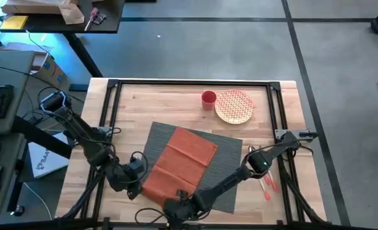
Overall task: Set table place
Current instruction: Fold the orange table napkin
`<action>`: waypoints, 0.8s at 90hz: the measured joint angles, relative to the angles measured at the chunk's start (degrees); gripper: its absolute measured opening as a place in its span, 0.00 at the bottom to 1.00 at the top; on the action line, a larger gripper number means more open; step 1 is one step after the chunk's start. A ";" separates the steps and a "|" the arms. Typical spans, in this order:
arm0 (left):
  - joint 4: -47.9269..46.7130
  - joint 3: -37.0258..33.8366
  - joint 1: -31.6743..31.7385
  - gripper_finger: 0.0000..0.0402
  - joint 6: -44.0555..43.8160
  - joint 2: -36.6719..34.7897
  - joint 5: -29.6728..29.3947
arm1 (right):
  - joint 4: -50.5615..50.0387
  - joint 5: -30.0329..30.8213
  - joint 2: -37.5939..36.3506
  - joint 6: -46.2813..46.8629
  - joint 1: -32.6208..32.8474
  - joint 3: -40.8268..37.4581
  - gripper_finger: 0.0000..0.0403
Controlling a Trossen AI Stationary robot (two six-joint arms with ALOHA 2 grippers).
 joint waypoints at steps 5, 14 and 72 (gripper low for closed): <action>4.32 0.02 -0.40 0.00 -1.54 0.00 -0.58 | -2.11 0.58 -3.35 1.85 0.72 -0.01 0.00; 10.99 0.06 -1.07 0.00 -4.35 0.00 -5.65 | -5.49 2.30 -8.14 6.14 1.88 0.50 0.00; 1.63 0.11 25.84 0.00 22.64 0.02 -10.98 | -43.64 16.91 -14.70 25.43 -5.17 -4.98 0.00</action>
